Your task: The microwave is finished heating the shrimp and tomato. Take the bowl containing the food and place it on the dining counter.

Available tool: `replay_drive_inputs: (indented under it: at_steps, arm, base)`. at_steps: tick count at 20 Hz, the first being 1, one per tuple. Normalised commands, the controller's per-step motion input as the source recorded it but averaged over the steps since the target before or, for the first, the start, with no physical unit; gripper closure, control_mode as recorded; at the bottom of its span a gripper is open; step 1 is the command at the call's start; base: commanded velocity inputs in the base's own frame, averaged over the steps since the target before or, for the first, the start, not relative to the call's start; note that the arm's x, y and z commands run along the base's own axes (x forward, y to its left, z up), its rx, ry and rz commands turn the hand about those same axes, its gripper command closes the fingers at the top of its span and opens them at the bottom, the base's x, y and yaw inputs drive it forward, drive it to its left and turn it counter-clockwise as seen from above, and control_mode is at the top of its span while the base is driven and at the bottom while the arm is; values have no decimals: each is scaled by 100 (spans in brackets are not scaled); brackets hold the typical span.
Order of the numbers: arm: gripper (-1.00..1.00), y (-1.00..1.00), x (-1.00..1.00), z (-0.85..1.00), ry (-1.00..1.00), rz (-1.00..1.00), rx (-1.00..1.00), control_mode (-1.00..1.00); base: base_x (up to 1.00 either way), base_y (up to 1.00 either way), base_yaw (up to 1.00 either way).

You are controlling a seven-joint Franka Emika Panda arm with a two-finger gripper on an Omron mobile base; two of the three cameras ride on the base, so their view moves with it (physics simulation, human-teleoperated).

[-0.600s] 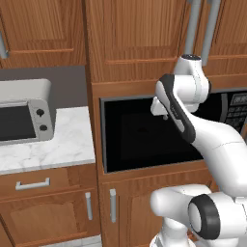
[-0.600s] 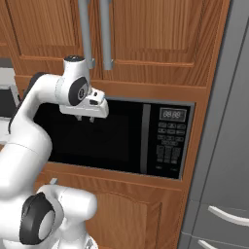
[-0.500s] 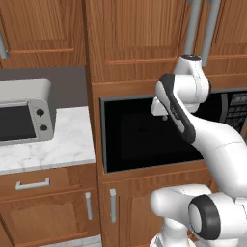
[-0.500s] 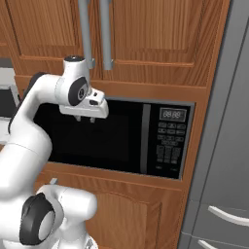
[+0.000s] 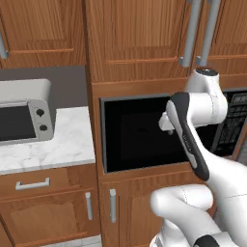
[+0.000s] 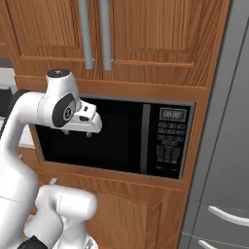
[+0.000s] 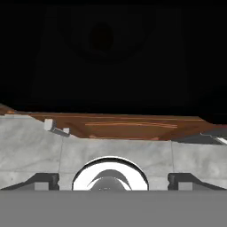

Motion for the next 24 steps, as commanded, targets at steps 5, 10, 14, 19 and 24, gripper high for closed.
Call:
replay_drive_inputs:
  at_steps: [5,10,14,19,24]
  arm:
    - [-100,-3,-64,0,-21,0,0,-100]
    - [-100,0,0,0,0,0,0,-100]
    - [-100,-2,-5,0,0,0,0,100]
    - [-100,0,0,0,0,0,0,100]
    - [-100,0,0,0,0,0,0,100]
  base:
    - [0,0,0]
    - [0,0,0]
    - [-13,-9,0]
    - [-32,-32,0]
    - [-33,-45,0]
